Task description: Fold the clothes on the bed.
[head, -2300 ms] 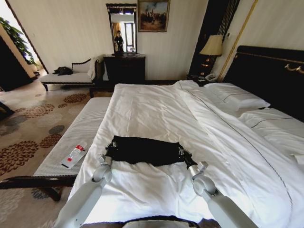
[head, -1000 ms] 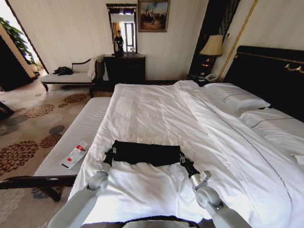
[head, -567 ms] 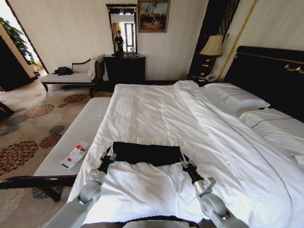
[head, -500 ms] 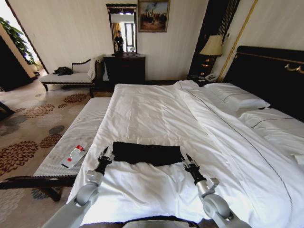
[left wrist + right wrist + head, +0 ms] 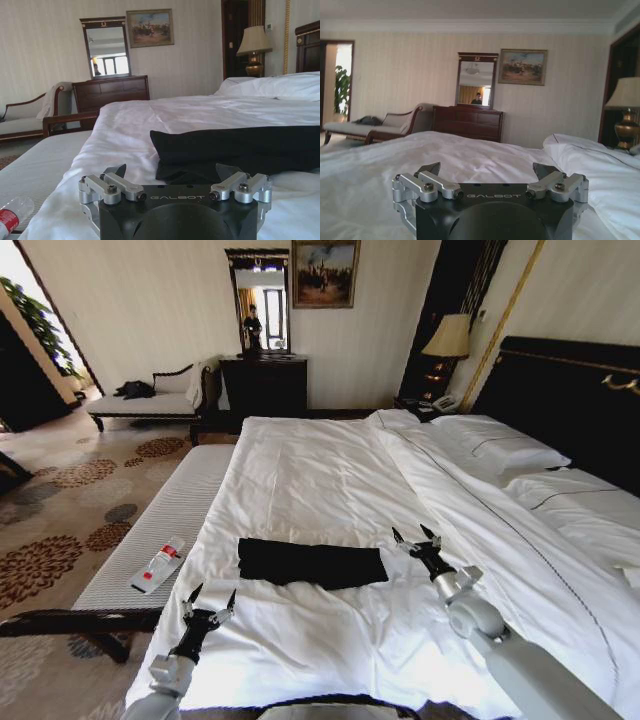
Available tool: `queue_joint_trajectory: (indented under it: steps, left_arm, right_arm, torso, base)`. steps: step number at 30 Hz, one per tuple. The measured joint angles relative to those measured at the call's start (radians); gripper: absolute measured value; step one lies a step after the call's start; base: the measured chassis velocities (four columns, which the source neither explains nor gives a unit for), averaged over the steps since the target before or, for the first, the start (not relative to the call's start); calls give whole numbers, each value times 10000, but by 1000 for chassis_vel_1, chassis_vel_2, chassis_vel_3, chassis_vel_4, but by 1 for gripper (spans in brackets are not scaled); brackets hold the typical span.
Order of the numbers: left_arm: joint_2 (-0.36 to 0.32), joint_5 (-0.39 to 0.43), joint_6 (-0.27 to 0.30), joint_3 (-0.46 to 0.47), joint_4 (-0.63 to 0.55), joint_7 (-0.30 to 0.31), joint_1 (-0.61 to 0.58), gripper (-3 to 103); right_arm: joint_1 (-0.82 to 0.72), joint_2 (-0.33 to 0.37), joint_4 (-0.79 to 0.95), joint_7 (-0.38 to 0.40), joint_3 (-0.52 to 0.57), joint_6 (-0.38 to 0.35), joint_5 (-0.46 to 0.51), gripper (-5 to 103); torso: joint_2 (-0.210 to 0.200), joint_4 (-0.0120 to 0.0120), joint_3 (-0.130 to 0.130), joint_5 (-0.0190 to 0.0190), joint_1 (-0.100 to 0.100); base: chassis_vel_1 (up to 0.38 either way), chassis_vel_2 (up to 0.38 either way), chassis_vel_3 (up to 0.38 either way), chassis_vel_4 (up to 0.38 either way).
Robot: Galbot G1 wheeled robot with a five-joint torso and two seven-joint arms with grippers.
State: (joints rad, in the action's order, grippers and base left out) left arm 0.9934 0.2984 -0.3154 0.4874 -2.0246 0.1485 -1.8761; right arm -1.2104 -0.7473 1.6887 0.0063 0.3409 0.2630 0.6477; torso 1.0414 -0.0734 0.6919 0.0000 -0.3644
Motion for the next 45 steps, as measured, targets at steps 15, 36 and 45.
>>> queue_joint_trajectory:
  steps: [15,36,45]
  left_arm:
    - [709,-1071,-840,731,-1881,156,-1796,100]
    - [897,-908,-1463,1488,-2842,284,-3183,100]
    - [894,-903,-1455,1478,-2820,284,-3163,100]
  right_arm:
    - [2361,-338,-2359,-865,-2381,1259,-2949,100]
    - [4147,-1005,-4372,-1267,-4266,2341,-5106,100]
    - [3432,-938,-3803,-1394,-3873,2809,-6136,100]
  torso:
    - [-1,3,0,0,-1]
    - [-1,3,0,-1,-1]
    - [-1,3,0,1,-1]
  base:
    - [0,0,0,0]
    - [0,0,0,0]
    - [0,0,0,0]
